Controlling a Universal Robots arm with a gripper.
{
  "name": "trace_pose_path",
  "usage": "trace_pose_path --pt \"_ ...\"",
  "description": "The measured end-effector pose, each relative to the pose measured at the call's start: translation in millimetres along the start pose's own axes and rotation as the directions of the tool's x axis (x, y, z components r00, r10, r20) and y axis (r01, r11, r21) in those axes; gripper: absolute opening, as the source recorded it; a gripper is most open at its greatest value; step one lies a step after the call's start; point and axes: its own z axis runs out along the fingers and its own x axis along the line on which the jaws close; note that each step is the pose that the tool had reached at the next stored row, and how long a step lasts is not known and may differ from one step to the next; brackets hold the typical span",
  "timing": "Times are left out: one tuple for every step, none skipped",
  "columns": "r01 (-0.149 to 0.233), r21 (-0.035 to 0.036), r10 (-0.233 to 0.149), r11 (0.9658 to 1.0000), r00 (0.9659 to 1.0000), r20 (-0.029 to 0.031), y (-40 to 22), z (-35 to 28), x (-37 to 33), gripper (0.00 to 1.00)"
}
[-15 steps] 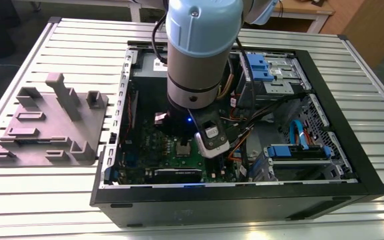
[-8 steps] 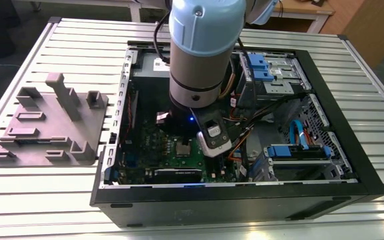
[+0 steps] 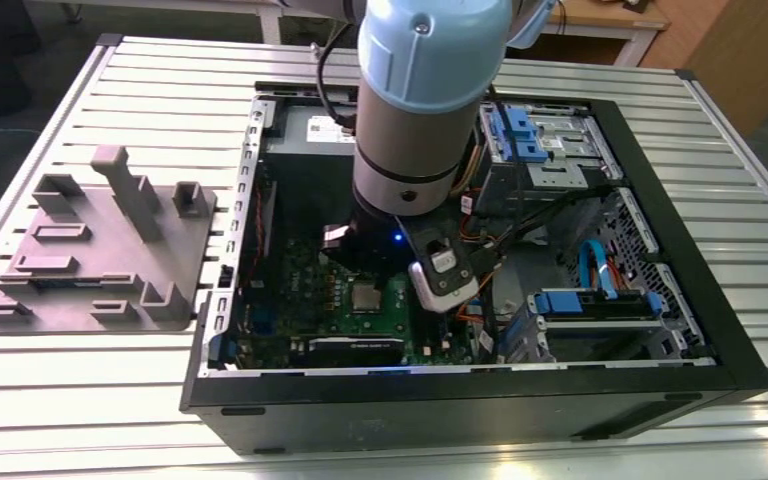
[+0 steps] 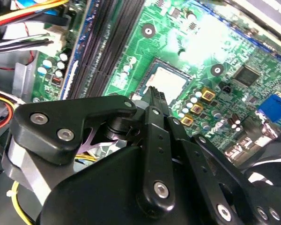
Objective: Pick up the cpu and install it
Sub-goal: 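Close the cpu cover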
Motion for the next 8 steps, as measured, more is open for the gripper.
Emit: trace_pose_path --pt "0.004 0.0001 -0.004 1.0 1.0 -0.0003 0.1 0.0 -1.7 0.1" --pt "0.007 0.0002 -0.007 1.0 1.0 -0.0006 0.2 -0.1 -3.2 0.1" --pt "0.01 0.0002 -0.01 0.9999 0.9999 -0.0009 0.2 0.0 -4.7 0.1" --pt "0.014 0.0001 -0.014 0.9999 0.9999 -0.0011 0.3 0.0 -6.3 0.1" --pt "0.017 0.0001 -0.017 0.9999 0.9999 -0.0014 0.4 0.0 -7.8 0.1" --pt "0.019 0.0003 -0.019 0.9998 0.9998 -0.0017 0.6 -0.1 -9.2 0.1" --pt "0.022 0.0003 -0.022 0.9998 0.9998 -0.0019 0.8 -0.1 -10.6 0.1" --pt "0.025 0.0003 -0.025 0.9997 0.9997 -0.0021 1.0 0.0 -11.8 0.1"
